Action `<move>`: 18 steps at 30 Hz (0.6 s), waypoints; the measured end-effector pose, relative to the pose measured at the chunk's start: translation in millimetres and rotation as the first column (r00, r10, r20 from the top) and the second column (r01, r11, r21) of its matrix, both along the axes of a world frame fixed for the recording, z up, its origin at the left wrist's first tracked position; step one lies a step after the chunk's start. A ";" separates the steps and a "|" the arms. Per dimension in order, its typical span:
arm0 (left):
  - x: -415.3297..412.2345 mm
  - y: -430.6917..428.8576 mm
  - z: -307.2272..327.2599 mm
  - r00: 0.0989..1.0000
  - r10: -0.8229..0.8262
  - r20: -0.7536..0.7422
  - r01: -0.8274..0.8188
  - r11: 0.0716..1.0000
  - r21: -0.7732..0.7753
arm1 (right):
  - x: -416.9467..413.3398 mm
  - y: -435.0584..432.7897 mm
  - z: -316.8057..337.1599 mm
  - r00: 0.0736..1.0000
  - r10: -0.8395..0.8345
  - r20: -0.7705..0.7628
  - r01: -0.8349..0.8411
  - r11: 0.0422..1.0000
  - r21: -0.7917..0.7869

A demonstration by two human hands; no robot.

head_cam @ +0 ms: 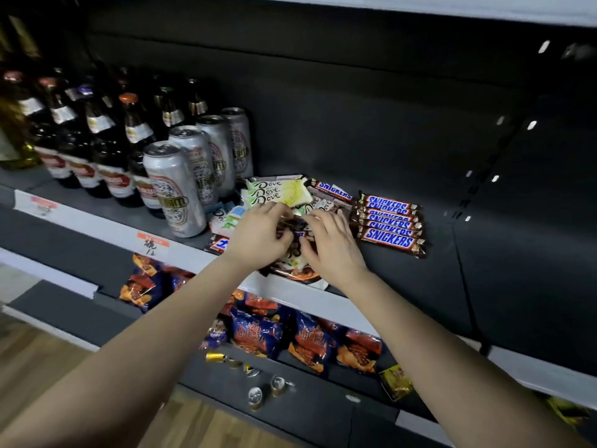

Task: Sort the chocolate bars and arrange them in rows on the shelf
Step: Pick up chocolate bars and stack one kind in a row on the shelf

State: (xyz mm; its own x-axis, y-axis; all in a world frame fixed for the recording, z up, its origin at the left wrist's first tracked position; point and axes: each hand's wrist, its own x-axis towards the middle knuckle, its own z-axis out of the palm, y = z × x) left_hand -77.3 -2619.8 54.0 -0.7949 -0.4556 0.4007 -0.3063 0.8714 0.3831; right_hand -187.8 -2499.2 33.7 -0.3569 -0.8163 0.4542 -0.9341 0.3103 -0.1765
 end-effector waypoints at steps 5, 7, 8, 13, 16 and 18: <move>33.5 -9.9 -11.7 0.985 0.078 0.155 -0.076 0.997 -0.017 | 7.8 -9.3 -8.7 0.998 0.063 0.020 -0.064 0.996 0.057; 39.1 -10.8 -13.2 0.981 0.086 0.173 -0.090 0.996 0.011 | 4.8 -10.7 -9.7 0.996 0.067 0.065 -0.074 0.993 0.097; 39.2 -11.4 -13.7 0.980 0.094 0.176 -0.098 0.995 0.016 | 3.9 -10.7 -9.4 0.995 0.071 0.073 -0.079 0.991 0.108; 33.7 -13.1 -9.9 0.989 0.070 0.131 -0.070 0.998 -0.004 | 3.4 -8.1 -9.4 0.997 0.080 -0.008 -0.079 0.992 0.098; 28.8 -12.7 -6.4 0.994 0.057 0.096 -0.053 0.998 -0.047 | -0.1 -2.8 -3.5 0.997 0.061 -0.044 -0.057 0.995 0.087; 21.2 -9.4 -5.0 0.997 0.042 0.072 -0.034 0.995 -0.099 | -2.1 2.6 2.5 0.998 0.040 -0.048 -0.036 0.996 0.083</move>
State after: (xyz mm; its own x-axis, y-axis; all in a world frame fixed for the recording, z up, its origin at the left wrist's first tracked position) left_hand -56.0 -2629.2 49.0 -0.8068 -0.4479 0.3854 -0.3643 0.8906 0.2724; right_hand -189.9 -2496.6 36.1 -0.3042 -0.8639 0.4015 -0.9523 0.2863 -0.1054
